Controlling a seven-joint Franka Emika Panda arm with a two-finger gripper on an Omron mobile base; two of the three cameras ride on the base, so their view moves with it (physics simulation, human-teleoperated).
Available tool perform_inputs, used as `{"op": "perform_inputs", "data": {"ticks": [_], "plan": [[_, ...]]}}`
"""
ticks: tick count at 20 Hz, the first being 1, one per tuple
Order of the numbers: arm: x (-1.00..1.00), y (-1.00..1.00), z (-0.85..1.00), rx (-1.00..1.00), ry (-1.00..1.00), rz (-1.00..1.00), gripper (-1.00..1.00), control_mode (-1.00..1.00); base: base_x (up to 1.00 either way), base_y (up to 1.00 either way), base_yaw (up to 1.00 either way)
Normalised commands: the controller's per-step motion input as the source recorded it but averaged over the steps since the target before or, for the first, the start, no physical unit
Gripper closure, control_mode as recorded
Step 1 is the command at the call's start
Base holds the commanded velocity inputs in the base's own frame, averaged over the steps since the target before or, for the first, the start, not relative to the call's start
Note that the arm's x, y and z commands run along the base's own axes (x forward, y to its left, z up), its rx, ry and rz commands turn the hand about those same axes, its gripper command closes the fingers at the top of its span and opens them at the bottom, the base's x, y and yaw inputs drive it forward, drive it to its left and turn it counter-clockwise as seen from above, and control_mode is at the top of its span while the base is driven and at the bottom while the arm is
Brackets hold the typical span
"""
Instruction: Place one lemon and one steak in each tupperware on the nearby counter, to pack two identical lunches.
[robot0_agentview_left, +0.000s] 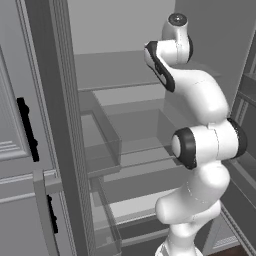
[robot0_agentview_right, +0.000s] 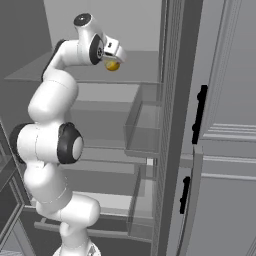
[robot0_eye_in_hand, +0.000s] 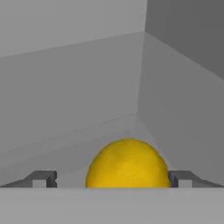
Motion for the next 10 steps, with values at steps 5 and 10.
{"op": "perform_inputs", "data": {"ticks": [5,10], "plan": [[0.09,-0.08,-0.08,0.00,0.06,0.00,-1.00,-1.00,0.00,0.00,0.00],[-0.03,0.00,-0.16,-0.02,0.09,0.02,-1.00,-1.00,0.00,0.00,0.00]]}}
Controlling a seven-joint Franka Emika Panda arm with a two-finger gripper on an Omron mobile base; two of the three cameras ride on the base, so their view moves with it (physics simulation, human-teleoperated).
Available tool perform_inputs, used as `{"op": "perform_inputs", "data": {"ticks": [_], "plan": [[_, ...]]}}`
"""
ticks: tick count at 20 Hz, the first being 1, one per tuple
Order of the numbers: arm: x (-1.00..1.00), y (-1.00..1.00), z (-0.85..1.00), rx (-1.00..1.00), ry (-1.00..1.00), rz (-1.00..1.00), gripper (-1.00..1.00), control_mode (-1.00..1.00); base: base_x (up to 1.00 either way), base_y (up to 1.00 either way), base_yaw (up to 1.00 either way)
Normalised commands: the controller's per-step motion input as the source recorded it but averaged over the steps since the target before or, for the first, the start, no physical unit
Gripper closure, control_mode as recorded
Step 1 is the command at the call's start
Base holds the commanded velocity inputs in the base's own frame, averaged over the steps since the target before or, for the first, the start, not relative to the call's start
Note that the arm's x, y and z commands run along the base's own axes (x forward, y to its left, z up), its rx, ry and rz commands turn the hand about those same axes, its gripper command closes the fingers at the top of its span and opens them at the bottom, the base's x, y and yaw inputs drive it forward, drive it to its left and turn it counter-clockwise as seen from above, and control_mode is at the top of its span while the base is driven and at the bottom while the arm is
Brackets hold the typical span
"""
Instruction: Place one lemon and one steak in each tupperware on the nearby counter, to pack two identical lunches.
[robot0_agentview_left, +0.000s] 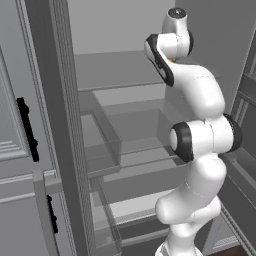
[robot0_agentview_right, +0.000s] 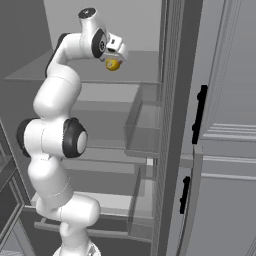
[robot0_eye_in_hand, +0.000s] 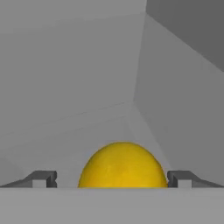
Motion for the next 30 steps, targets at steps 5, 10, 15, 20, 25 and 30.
{"op": "perform_inputs", "data": {"ticks": [5,10,15,20,25,30], "plan": [[0.17,0.00,-0.06,0.00,0.03,0.00,-1.00,-1.00,0.00,0.00,0.00],[-0.01,0.00,-0.51,-0.03,0.09,0.00,1.00,-1.00,0.00,0.00,0.00],[-0.07,0.00,-0.48,-0.03,0.08,0.00,1.00,-1.00,0.00,0.00,0.00],[-0.24,0.00,-0.02,0.00,-0.12,-0.01,1.00,-1.00,0.00,0.00,0.00],[-1.00,0.10,-0.12,0.00,-0.70,0.00,1.00,-1.00,0.00,0.00,0.00],[-1.00,0.12,-0.42,0.00,-0.88,0.01,1.00,-1.00,0.00,0.00,0.00]]}}
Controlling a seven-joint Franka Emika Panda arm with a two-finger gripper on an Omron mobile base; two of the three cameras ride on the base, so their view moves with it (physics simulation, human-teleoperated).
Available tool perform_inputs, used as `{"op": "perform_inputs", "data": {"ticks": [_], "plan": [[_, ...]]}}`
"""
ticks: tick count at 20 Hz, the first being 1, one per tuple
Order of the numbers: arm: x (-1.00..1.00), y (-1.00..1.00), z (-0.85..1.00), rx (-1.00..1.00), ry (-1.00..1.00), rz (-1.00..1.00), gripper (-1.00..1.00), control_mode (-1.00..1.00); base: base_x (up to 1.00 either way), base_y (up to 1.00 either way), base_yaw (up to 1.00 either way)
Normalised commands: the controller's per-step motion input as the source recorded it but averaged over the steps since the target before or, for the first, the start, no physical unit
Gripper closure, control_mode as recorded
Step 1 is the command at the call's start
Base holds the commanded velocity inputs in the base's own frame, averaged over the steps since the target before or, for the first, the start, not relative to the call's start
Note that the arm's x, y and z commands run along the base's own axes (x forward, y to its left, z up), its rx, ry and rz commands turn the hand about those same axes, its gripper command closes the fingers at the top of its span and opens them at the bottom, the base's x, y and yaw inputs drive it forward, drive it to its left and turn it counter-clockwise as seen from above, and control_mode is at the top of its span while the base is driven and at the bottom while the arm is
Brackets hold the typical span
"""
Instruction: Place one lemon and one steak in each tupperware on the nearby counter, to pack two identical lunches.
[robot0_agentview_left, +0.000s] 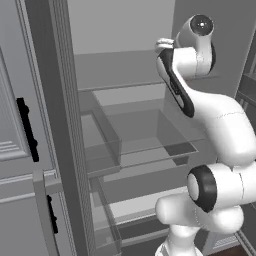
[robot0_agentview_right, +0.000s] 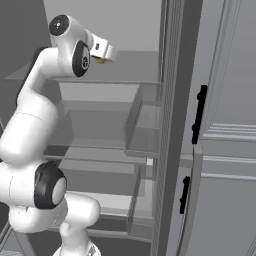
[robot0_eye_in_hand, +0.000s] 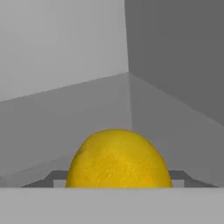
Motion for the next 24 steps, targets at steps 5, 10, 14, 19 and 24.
{"op": "perform_inputs", "data": {"ticks": [5,10,14,19,24], "plan": [[-1.00,0.05,-0.05,0.01,-0.73,0.01,1.00,-1.00,0.00,0.00,0.00],[-1.00,0.01,0.06,0.07,-0.32,0.04,1.00,-1.00,0.00,0.00,0.00],[-1.00,0.14,0.00,0.00,0.00,0.11,1.00,-1.00,0.00,0.00,0.00],[-0.60,0.10,-0.11,0.00,0.14,0.07,1.00,1.00,-0.40,0.06,0.04],[0.00,0.00,0.00,0.00,0.00,0.00,1.00,1.00,-1.00,0.08,0.04]]}}
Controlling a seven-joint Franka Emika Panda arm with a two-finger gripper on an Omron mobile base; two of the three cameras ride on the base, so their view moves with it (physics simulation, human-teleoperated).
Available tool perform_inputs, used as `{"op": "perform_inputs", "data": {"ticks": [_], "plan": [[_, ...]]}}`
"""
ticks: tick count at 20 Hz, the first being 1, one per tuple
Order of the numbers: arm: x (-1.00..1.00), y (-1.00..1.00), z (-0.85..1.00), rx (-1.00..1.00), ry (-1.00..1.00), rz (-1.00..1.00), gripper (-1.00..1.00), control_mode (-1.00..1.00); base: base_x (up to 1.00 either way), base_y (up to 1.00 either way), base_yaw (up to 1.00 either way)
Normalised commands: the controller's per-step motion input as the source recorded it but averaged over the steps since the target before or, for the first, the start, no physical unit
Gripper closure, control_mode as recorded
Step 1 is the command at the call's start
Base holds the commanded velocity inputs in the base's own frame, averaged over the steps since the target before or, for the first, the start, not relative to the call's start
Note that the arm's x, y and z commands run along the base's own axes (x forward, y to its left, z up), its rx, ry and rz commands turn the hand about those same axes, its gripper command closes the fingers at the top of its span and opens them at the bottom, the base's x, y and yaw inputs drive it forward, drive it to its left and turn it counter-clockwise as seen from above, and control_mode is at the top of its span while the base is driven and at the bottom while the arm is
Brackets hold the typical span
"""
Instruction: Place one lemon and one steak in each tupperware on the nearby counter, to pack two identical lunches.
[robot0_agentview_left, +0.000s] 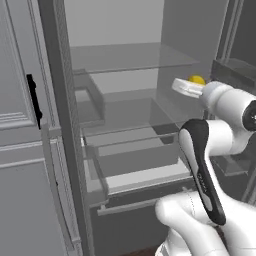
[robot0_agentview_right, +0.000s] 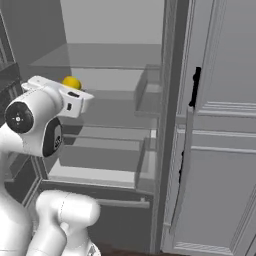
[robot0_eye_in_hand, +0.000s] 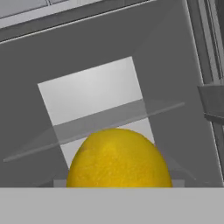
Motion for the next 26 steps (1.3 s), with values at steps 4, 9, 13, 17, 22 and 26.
{"op": "perform_inputs", "data": {"ticks": [4,9,13,17,22,26], "plan": [[0.00,0.00,0.00,0.00,0.00,0.00,1.00,1.00,-1.00,0.00,0.00],[0.00,0.00,0.00,0.00,0.00,0.00,1.00,1.00,-1.00,0.00,0.01],[0.00,0.00,0.00,0.00,0.00,0.00,1.00,1.00,-1.00,0.00,0.00],[0.00,0.00,0.00,0.00,0.00,0.00,1.00,1.00,-0.44,0.00,-0.58],[0.00,0.00,0.00,0.00,0.00,0.00,1.00,1.00,-0.06,0.00,-0.96],[0.00,0.00,0.00,0.00,0.00,0.00,1.00,1.00,-0.05,0.00,-0.95]]}}
